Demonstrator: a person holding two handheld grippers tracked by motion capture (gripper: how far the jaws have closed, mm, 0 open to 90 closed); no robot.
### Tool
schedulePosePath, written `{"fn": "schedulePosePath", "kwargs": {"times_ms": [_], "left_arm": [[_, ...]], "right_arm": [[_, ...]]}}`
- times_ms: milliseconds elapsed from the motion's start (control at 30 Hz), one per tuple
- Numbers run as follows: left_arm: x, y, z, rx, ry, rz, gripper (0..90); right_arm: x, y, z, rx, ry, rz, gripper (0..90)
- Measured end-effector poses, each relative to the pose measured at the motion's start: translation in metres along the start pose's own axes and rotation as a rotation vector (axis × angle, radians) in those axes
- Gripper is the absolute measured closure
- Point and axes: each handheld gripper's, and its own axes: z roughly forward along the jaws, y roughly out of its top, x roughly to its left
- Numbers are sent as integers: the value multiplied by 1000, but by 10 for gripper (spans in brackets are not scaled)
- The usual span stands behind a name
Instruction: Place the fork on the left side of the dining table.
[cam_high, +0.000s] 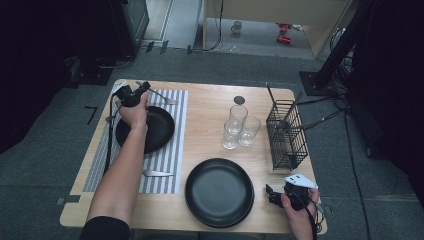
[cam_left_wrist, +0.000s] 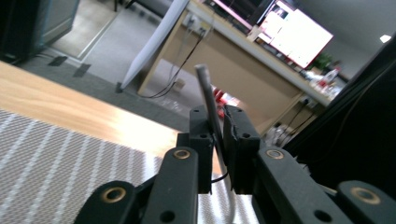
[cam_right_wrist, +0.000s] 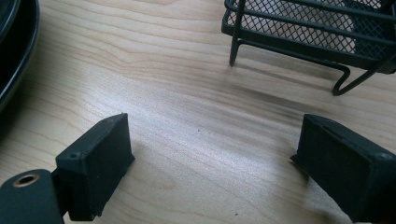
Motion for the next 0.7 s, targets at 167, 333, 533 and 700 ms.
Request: {"fn": "schedulePosePath", "kwargs": {"times_ms": [167, 333, 533, 700], "left_arm": [[9, -1, -2, -8, 17, -3, 696], [17, -2, -4, 1, 33, -13, 621], [23, 1, -6, -3, 46, -28, 568], [30, 0, -8, 16, 67, -41, 539]], "right_arm": [[0, 0, 0, 0, 1, -1, 102], [0, 0, 0, 0, 2, -1, 102], [0, 0, 0, 0, 2, -2, 102], [0, 0, 0, 0, 2, -2, 102]]}}
